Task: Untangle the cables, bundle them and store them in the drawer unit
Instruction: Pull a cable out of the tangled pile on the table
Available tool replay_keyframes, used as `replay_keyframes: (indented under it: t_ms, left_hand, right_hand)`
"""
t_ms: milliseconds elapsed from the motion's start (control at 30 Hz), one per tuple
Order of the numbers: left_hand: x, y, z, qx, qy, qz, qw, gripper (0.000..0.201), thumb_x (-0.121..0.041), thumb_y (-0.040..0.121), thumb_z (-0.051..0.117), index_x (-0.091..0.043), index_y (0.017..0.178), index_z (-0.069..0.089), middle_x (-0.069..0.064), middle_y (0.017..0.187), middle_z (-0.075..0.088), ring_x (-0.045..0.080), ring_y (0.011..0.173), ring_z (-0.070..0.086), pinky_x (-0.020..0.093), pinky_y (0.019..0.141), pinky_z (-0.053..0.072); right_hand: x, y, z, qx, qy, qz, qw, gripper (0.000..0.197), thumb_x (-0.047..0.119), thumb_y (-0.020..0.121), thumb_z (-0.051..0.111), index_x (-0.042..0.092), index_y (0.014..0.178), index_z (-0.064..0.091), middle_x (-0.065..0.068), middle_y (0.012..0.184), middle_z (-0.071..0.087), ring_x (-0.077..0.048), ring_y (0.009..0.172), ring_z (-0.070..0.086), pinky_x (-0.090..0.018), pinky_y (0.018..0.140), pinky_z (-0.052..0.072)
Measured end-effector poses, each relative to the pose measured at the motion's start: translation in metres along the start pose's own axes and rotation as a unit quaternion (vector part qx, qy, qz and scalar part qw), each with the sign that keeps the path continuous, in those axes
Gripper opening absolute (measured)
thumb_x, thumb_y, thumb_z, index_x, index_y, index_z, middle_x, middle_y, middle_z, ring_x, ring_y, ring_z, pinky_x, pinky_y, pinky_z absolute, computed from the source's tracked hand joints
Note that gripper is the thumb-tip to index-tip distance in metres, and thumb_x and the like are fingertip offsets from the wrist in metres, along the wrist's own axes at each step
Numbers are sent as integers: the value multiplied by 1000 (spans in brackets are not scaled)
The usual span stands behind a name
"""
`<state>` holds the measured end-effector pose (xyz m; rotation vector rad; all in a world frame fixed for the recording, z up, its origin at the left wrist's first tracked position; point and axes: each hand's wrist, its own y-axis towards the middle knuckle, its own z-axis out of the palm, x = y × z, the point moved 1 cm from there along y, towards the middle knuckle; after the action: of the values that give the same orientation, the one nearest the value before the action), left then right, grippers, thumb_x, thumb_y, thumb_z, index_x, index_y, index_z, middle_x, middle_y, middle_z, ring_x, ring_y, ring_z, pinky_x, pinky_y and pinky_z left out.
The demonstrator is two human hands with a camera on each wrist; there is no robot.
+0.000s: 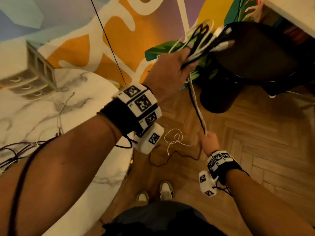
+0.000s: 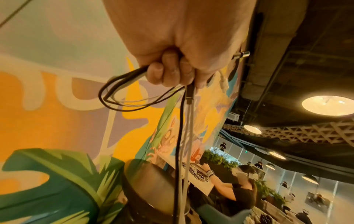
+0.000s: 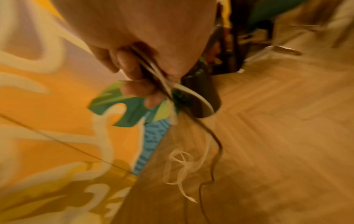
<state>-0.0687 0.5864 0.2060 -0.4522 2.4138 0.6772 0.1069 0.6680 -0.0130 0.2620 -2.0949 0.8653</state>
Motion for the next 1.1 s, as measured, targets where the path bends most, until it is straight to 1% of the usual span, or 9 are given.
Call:
replay_keyframes:
  t_ms: [133, 233, 367, 500, 533, 633, 733, 833, 1100]
  left_hand:
    - [5, 7, -22, -71, -4, -12, 997, 26, -23, 95, 46, -1, 94, 58, 4, 73, 58, 17, 64, 54, 15, 54, 35]
    - [10, 7, -29, -82, 3, -24, 996, 27, -25, 97, 45, -2, 96, 58, 6, 76, 59, 19, 67, 54, 23, 57, 40]
    - [17, 2, -28, -73, 15, -37, 997, 25, -24, 97, 46, -3, 101, 58, 6, 78, 61, 16, 67, 55, 9, 54, 35]
    - [21, 0, -32, -79, 19, -41, 996, 25, -24, 96, 46, -3, 103, 59, -1, 76, 55, 14, 66, 51, 7, 54, 32]
    - [21, -1, -32, -82, 26, -35, 996, 25, -23, 96, 46, -2, 103, 59, -1, 75, 54, 12, 64, 48, 7, 53, 31]
    - [21, -5, -31, -82, 33, -21, 996, 23, -20, 94, 48, -1, 102, 60, -3, 73, 52, 7, 60, 42, 5, 52, 30]
    - [23, -5, -26, -82, 19, -41, 996, 23, -21, 94, 47, -2, 101, 59, -2, 71, 52, 10, 53, 41, 8, 49, 29]
    - [24, -7, -24, -72, 14, -34, 997, 24, -22, 95, 48, -2, 100, 60, 1, 71, 57, 3, 51, 43, 7, 49, 29]
    - [30, -15, -14, -57, -1, -50, 997, 22, -17, 96, 50, 1, 103, 60, -9, 65, 48, -4, 51, 46, 4, 50, 31]
  right_hand:
    - [-44, 23, -8, -31, -7, 130, 991, 25, 24, 96, 50, 4, 86, 60, -13, 67, 60, -21, 54, 55, -25, 48, 40]
    - [-59, 37, -2, 5, 39, 186, 982, 35, 27, 96, 49, 2, 72, 51, -11, 57, 51, -20, 41, 49, -22, 38, 38]
    - [-41, 51, 4, -21, 194, 147, 970, 43, 39, 95, 49, 19, 59, 39, 4, 40, 37, -10, 31, 33, -23, 43, 28]
    - [-35, 50, -16, -80, 86, 167, 979, 34, 26, 100, 39, -2, 97, 57, -6, 70, 54, -16, 59, 51, -25, 54, 42]
    - [-38, 46, -19, -52, 60, 186, 979, 32, 19, 100, 37, -9, 95, 53, -6, 69, 56, -15, 60, 55, -23, 51, 43]
    - [-46, 39, -17, -14, 111, 228, 967, 39, 24, 102, 35, 5, 69, 44, -6, 43, 51, -16, 32, 50, -14, 28, 35]
    - [-49, 41, -9, -34, 206, 243, 947, 40, 33, 100, 37, 14, 67, 45, -2, 39, 43, -13, 24, 40, -16, 30, 37]
    - [-50, 41, -5, 3, 192, 232, 954, 51, 50, 96, 39, 12, 62, 45, 3, 36, 37, -11, 24, 33, -16, 34, 29]
    - [-49, 33, -6, 79, 243, 208, 944, 59, 48, 99, 31, 5, 64, 51, 5, 34, 29, -7, 25, 23, -11, 31, 21]
